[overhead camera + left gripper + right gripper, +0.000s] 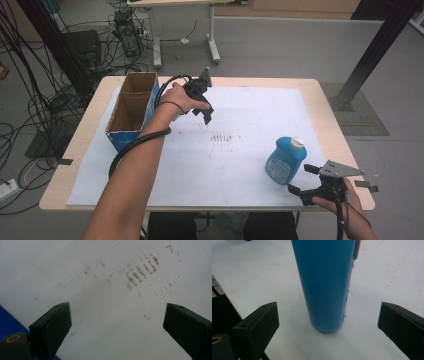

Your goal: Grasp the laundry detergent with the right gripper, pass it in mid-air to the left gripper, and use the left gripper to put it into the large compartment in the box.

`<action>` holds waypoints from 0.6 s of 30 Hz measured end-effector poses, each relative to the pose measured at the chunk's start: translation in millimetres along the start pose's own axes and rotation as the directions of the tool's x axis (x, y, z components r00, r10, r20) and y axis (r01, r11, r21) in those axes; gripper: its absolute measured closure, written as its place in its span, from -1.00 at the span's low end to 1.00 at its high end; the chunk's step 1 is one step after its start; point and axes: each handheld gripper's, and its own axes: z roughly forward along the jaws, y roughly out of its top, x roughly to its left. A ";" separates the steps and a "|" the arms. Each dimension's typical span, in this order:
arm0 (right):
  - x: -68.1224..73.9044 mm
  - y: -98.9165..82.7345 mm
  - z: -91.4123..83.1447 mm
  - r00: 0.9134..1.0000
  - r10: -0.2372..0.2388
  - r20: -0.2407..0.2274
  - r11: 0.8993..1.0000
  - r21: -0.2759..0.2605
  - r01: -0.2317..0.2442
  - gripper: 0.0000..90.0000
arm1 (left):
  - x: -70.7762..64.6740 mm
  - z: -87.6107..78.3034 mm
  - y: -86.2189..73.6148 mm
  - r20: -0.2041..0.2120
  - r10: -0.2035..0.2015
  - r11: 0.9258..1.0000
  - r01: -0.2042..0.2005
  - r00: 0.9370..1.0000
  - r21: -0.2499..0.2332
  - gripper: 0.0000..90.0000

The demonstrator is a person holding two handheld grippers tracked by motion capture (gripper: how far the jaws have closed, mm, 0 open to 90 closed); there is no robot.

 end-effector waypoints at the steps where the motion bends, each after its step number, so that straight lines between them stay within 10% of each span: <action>1: -0.3 -0.5 0.7 1.000 -0.001 -0.002 1.000 -0.002 0.001 -0.92 | 0.3 0.4 -0.1 0.002 -0.001 1.000 0.001 1.000 -0.001 -0.81; 18: -2.2 -3.0 7.9 1.000 -0.010 0.007 1.000 -0.020 0.010 -0.94 | -0.8 2.4 1.4 -0.008 -0.007 1.000 0.007 1.000 -0.002 -0.81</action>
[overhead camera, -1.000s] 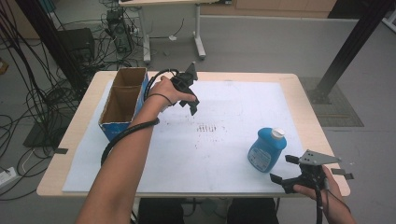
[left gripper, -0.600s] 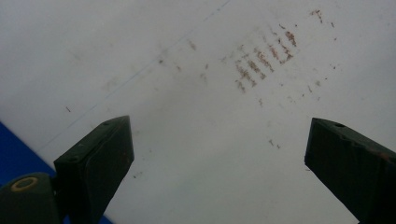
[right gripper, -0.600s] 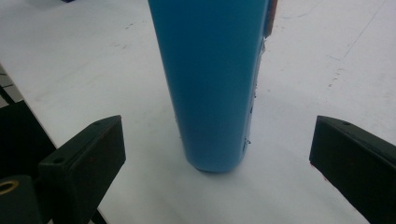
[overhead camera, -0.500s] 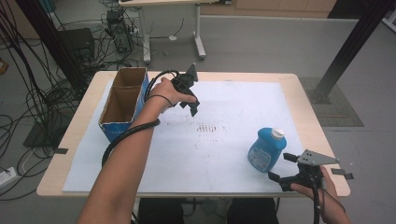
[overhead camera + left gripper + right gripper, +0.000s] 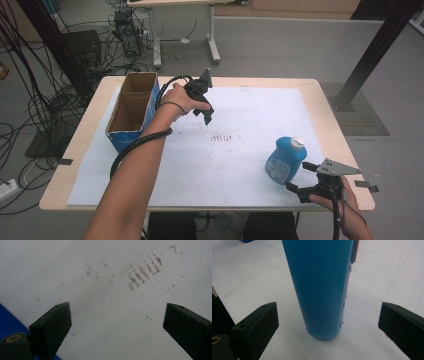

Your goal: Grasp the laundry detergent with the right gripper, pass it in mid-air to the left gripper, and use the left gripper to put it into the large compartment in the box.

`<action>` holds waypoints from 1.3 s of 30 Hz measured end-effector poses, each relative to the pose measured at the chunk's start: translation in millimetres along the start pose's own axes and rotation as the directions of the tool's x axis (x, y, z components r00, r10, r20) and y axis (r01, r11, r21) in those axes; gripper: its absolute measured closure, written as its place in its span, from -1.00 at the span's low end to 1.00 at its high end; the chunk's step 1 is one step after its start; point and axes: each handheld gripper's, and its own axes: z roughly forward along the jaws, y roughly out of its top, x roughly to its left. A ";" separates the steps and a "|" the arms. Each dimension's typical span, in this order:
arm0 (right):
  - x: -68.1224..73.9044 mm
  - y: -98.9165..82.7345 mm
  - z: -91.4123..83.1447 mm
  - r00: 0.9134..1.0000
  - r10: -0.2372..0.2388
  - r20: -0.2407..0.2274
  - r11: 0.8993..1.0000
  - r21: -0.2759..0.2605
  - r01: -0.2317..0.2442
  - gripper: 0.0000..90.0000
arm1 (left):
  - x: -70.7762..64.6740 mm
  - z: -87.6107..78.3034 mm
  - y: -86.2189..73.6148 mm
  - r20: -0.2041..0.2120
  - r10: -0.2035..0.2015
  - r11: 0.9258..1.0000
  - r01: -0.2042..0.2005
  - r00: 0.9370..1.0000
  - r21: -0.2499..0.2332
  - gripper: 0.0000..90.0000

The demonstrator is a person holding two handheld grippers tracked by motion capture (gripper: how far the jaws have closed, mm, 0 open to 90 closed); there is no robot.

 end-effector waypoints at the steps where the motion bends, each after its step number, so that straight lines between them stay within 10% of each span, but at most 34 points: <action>1: -0.2 -0.2 0.1 1.000 0.002 0.000 1.000 -0.002 -0.002 -0.94 | 0.4 -0.1 0.1 0.002 0.004 1.000 -0.004 1.000 0.000 -0.81; 39: -0.4 1.1 10.5 0.999 -0.004 -0.035 1.000 -0.016 0.004 -0.94 | 1.8 -0.5 -1.1 0.001 0.001 1.000 -0.001 1.000 -0.002 -0.81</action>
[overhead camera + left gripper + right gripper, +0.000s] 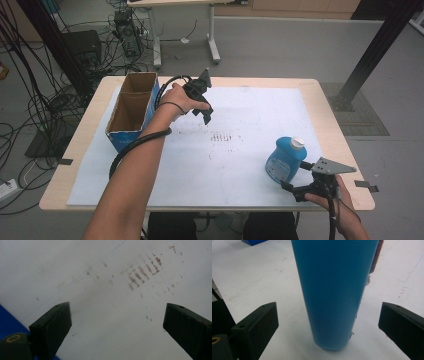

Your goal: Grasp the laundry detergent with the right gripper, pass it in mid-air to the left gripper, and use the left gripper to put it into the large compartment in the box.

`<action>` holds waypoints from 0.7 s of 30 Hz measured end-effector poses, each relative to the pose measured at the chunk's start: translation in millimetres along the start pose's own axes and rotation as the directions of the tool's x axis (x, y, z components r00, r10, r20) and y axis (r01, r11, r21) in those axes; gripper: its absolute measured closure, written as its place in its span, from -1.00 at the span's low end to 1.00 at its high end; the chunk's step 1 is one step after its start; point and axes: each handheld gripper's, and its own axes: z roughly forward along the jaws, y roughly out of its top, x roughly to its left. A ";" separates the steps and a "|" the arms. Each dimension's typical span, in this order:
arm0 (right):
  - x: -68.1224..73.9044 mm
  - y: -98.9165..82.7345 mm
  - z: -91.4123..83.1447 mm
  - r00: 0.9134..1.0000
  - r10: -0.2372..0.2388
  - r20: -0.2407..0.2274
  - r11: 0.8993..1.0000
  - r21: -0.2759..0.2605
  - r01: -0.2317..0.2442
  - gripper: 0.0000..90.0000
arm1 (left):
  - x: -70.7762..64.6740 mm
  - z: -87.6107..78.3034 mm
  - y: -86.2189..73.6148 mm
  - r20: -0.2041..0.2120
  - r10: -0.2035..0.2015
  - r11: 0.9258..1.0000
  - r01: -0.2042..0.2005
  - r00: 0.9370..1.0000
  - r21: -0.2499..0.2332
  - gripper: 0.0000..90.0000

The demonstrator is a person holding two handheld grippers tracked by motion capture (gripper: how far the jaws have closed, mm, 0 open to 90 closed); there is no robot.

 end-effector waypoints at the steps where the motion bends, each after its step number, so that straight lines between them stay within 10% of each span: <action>1: 0.1 -0.2 0.0 1.000 -0.001 0.002 1.000 -0.001 0.001 -0.94 | 0.0 -0.7 0.1 -0.002 0.002 1.000 -0.002 1.000 -0.001 -0.81; 21: -0.5 -1.1 -2.0 1.000 0.004 0.000 1.000 -0.006 -0.004 -0.94 | -2.0 -2.5 0.9 -0.003 0.005 1.000 -0.005 1.000 -0.001 -0.81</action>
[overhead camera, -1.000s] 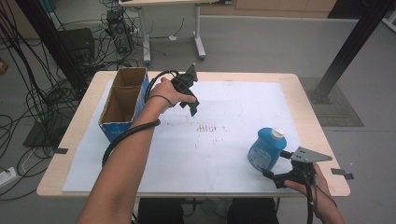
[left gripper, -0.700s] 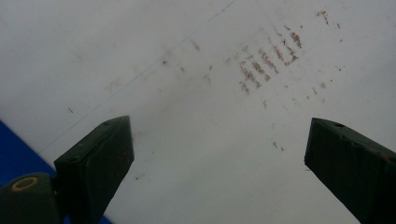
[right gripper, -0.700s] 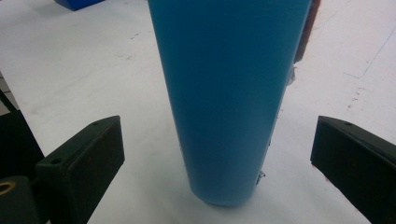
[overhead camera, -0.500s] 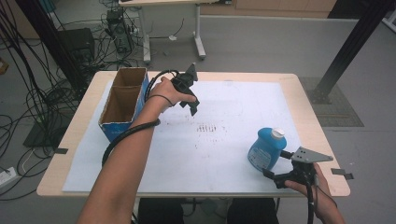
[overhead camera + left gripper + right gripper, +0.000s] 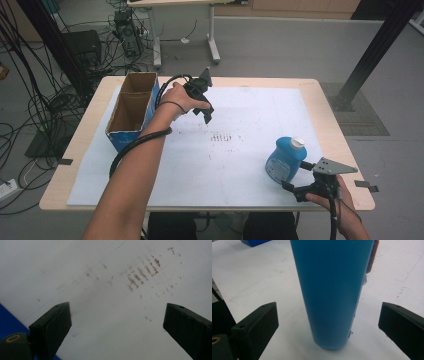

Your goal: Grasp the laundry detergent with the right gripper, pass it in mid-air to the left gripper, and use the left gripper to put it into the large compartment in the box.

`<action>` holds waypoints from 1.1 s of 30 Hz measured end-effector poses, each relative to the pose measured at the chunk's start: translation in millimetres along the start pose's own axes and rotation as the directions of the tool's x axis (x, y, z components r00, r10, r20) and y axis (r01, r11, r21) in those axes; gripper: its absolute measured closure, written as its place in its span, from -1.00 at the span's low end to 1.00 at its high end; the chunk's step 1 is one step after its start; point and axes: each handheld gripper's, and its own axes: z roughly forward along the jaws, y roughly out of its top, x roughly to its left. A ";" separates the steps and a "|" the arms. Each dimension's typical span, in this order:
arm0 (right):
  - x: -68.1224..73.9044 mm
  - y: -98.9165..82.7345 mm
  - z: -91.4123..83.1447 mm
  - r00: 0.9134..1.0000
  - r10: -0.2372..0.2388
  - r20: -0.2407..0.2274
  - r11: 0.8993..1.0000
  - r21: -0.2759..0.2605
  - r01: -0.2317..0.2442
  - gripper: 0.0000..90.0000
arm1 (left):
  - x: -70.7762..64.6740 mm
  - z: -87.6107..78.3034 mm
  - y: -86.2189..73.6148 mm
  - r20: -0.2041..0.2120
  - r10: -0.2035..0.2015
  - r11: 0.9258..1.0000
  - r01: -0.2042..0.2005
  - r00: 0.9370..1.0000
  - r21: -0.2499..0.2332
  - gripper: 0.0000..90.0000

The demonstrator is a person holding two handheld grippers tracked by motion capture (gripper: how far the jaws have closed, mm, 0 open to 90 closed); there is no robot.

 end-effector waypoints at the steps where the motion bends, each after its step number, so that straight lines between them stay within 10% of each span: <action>1: 0.0 0.1 0.0 1.000 0.001 -0.001 1.000 0.000 -0.001 -0.94 | -0.1 0.1 0.0 0.000 0.001 1.000 -0.001 1.000 0.000 -0.81; 33: -1.0 0.4 -1.3 1.000 -0.002 0.005 1.000 0.003 0.002 -0.94 | -12.7 1.4 -35.4 0.015 -0.009 1.000 0.010 1.000 -0.028 -0.81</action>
